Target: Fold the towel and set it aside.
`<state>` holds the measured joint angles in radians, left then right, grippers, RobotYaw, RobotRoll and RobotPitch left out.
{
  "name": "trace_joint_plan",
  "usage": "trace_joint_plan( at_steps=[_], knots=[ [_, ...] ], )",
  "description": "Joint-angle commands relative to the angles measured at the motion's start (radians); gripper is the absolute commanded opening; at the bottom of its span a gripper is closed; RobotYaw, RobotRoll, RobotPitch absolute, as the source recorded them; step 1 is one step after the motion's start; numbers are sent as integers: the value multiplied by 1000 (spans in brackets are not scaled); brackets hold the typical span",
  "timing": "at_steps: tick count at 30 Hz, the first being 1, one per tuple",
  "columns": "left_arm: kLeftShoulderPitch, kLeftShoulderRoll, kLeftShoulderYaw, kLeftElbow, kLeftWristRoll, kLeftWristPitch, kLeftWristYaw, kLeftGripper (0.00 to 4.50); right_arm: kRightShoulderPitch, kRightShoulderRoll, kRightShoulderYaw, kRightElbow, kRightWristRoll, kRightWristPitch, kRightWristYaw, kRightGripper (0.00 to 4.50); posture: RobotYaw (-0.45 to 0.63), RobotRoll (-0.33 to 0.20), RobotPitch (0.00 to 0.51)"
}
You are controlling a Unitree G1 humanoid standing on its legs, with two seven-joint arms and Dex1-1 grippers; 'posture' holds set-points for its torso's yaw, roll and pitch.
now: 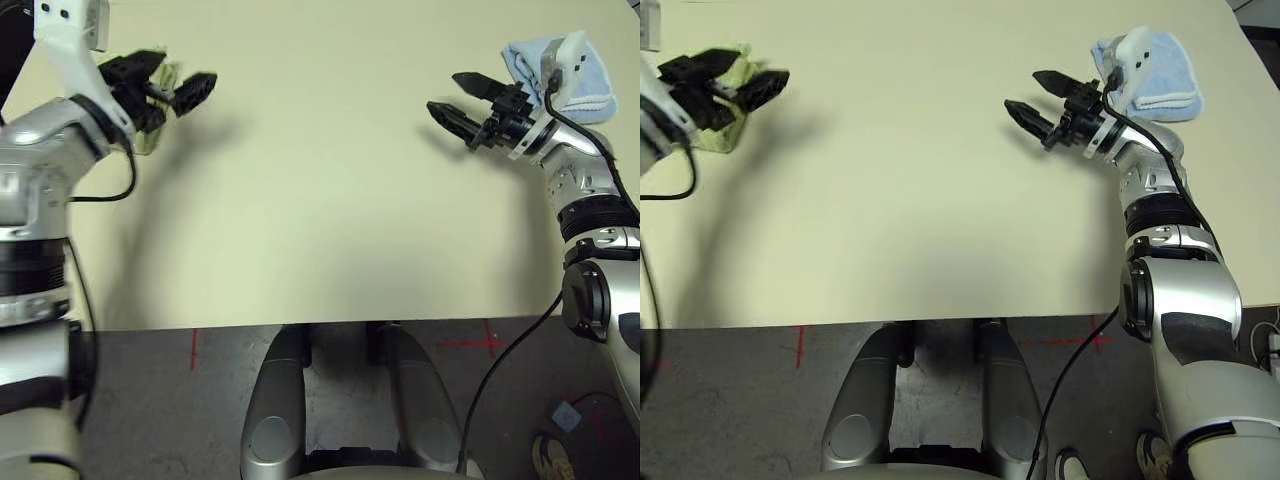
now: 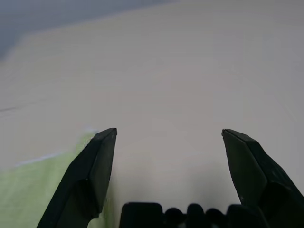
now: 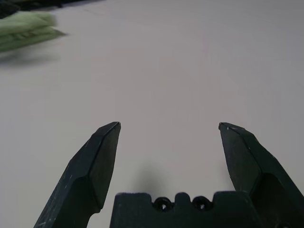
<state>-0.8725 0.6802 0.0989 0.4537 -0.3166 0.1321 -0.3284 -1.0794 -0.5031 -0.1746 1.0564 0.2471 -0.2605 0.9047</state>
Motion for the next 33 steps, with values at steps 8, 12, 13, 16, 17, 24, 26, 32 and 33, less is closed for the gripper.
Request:
trace_joint_plan(
  at_steps=[8,12,13,16,17,24,26,32,33],
  knots=[
    [-85,-137,91,377,151,-333,219,4487,2,87,-50,39,-96,-122,-580,4500,6,0,312],
    [-155,-116,100,523,189,-406,249,4487,-8,112,-51,63,-117,-164,-696,4500,12,0,310],
    [-168,-112,103,543,188,-413,233,4487,-11,113,-51,68,-117,-166,-704,4500,10,0,304],
    [-197,-88,103,574,196,-413,189,4487,-17,100,-61,80,-99,-147,-677,4500,-11,0,301],
    [-203,-83,101,575,196,-411,169,4487,-20,90,-65,83,-94,-142,-666,4500,-23,0,291],
    [-207,-29,112,603,180,-365,17,4487,-41,36,-78,107,-77,-114,-570,4500,-47,0,304],
    [-192,-16,124,599,171,-346,-8,4487,-39,21,-81,111,-78,-110,-548,4500,-53,0,292],
    [-169,-1,155,585,174,-340,16,4487,-44,16,-91,114,-75,-95,-524,4500,-63,0,301],
    [-168,-3,161,583,173,-345,28,4487,-45,16,-92,115,-75,-95,-522,4500,-63,0,308]
  ],
)
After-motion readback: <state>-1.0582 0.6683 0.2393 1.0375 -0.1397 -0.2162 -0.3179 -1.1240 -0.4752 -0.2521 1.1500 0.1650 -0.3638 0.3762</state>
